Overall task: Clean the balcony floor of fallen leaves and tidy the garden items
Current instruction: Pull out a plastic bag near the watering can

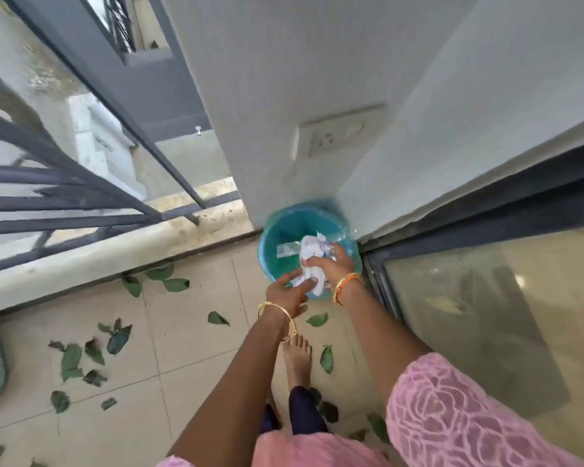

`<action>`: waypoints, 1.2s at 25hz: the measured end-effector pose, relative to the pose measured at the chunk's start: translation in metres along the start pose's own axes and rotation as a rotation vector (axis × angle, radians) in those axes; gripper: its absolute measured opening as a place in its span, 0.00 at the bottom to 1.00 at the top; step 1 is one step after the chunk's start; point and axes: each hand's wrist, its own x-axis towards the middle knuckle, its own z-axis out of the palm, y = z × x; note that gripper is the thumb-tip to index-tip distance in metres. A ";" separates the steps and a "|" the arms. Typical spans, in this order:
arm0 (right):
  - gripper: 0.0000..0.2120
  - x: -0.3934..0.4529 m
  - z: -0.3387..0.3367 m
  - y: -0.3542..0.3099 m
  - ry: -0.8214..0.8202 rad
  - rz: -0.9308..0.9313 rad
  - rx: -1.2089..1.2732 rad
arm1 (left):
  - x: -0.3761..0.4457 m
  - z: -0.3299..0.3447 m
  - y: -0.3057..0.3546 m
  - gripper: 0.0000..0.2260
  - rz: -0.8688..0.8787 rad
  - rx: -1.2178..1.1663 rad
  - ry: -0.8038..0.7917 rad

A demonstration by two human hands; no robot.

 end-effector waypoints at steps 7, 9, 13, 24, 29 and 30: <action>0.22 0.132 0.022 0.070 -0.005 0.125 -0.053 | 0.136 0.008 -0.047 0.25 0.037 0.039 0.106; 0.26 0.157 0.026 0.084 0.008 0.141 -0.050 | 0.155 0.014 -0.052 0.29 0.072 0.095 0.117; 0.43 0.184 0.029 0.092 0.030 0.160 0.037 | 0.183 0.021 -0.048 0.20 0.121 0.243 0.115; 0.19 0.172 0.027 0.085 0.095 0.060 -0.344 | 0.195 0.027 -0.026 0.20 0.070 0.460 0.071; 0.06 0.107 0.024 0.085 0.297 -0.273 -0.477 | 0.125 0.001 -0.039 0.10 0.386 0.642 0.201; 0.06 0.093 0.023 0.087 0.287 -0.317 -0.522 | 0.112 -0.008 -0.044 0.10 0.401 0.693 0.212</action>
